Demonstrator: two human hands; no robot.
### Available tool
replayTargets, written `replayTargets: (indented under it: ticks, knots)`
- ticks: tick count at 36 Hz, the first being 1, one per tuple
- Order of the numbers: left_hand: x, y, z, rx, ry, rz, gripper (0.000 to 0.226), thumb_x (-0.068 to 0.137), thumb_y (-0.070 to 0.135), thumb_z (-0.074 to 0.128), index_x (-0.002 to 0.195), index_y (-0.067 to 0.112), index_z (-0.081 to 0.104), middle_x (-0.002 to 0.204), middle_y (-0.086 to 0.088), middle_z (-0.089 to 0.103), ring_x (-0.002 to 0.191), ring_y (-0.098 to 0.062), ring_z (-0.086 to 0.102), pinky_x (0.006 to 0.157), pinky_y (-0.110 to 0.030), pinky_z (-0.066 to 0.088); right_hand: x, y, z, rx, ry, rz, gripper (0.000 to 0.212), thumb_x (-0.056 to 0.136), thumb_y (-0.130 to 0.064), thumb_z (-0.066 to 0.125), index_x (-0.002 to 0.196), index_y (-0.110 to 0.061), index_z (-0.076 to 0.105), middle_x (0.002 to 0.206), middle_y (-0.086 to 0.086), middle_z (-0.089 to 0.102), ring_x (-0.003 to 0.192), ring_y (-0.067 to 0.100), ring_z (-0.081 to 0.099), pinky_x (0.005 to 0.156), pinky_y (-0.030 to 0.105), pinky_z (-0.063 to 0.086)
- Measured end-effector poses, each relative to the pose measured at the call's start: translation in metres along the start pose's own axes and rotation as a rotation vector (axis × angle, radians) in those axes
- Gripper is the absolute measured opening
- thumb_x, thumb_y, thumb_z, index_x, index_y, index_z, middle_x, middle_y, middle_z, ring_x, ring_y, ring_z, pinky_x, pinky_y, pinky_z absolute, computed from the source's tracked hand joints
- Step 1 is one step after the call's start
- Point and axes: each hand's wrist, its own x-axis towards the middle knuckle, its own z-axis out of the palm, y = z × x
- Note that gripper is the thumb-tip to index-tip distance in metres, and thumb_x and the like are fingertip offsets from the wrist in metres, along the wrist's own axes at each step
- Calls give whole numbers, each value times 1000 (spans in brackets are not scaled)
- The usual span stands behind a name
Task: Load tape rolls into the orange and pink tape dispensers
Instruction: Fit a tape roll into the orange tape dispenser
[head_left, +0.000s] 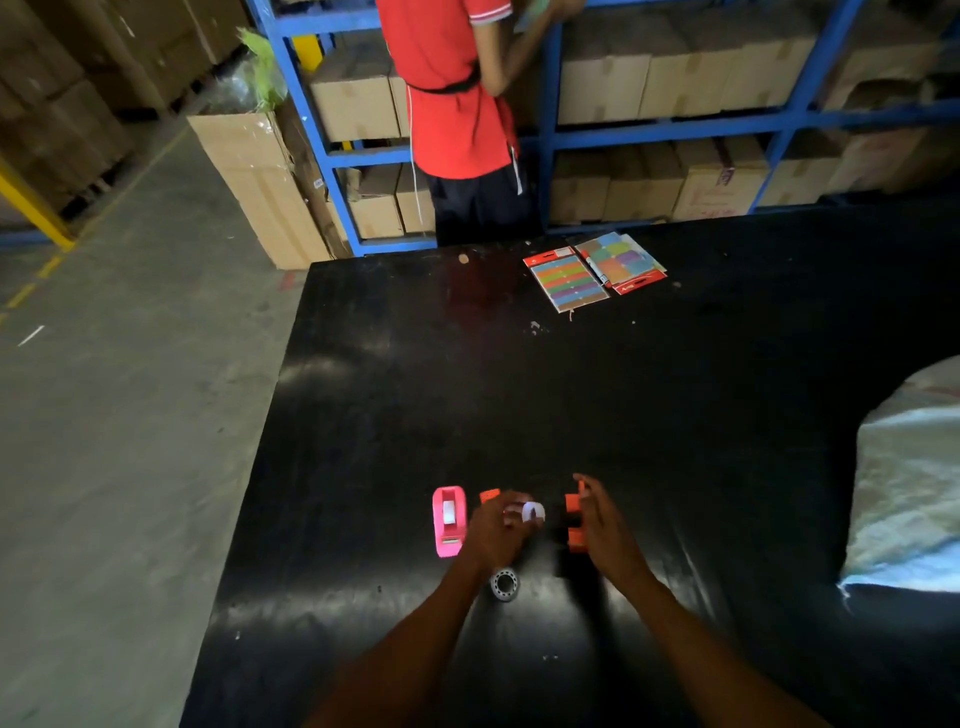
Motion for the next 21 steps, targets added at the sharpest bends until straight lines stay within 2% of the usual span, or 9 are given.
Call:
replayTargets:
  ticks: [2, 4, 8, 11, 15, 18, 20, 21]
  knots:
    - [-4, -3, 6, 146, -1, 3, 38, 79, 11, 76, 115, 6, 62, 109, -12, 70, 93, -25, 68, 89, -39, 57, -1, 2, -2, 16, 7, 29, 40, 105, -37, 32, 142, -27, 42, 144, 5, 50, 129, 19, 51, 111, 38, 40]
    - [-7, -7, 14, 295, 5, 4, 39, 78, 18, 76, 114, 11, 62, 111, -8, 70, 101, -24, 67, 89, -34, 55, -3, 5, -4, 14, 16, 53, 40, 105, -37, 32, 142, -27, 43, 145, 6, 49, 131, 22, 50, 114, 46, 39]
    - [-10, -17, 32, 546, -43, 36, 32, 85, 23, 65, 116, 15, 60, 121, -7, 63, 111, -25, 60, 92, -32, 48, -8, 11, -7, -5, 7, 90, 41, 105, -39, 32, 143, -30, 42, 147, 4, 47, 133, 21, 48, 114, 46, 39]
    - [-7, -18, 43, 650, -55, 66, 27, 87, 16, 58, 113, 12, 61, 123, -11, 60, 113, -28, 58, 93, -35, 47, -13, 15, -11, -23, 18, 94, 39, 105, -35, 33, 142, -27, 44, 145, 3, 49, 130, 18, 48, 111, 37, 39]
    - [-1, -24, 50, 733, -61, 74, 28, 86, 12, 56, 114, 12, 60, 122, -12, 62, 113, -29, 57, 95, -35, 44, -20, 19, -16, -42, 32, 107, 37, 106, -31, 34, 139, -26, 47, 138, 4, 54, 119, 16, 53, 98, 27, 41]
    - [1, -31, 52, 762, -92, 56, 38, 88, 17, 60, 125, 13, 53, 131, -10, 56, 122, -28, 50, 102, -35, 41, -21, 21, -16, -57, 29, 123, 37, 106, -30, 34, 140, -24, 48, 136, 6, 55, 112, 15, 57, 92, 20, 45]
    - [3, -35, 53, 758, -104, 37, 42, 88, 19, 61, 129, 14, 50, 135, -10, 53, 126, -28, 48, 105, -35, 40, -21, 21, -14, -56, 28, 135, 37, 105, -30, 34, 139, -24, 48, 133, 7, 56, 100, 9, 60, 77, 8, 48]
    - [4, -36, 53, 749, -104, 26, 44, 88, 20, 62, 129, 14, 50, 135, -10, 53, 126, -27, 47, 105, -35, 40, -21, 20, -13, -56, 26, 141, 37, 105, -31, 34, 140, -24, 47, 133, 7, 56, 100, 9, 60, 74, 7, 49]
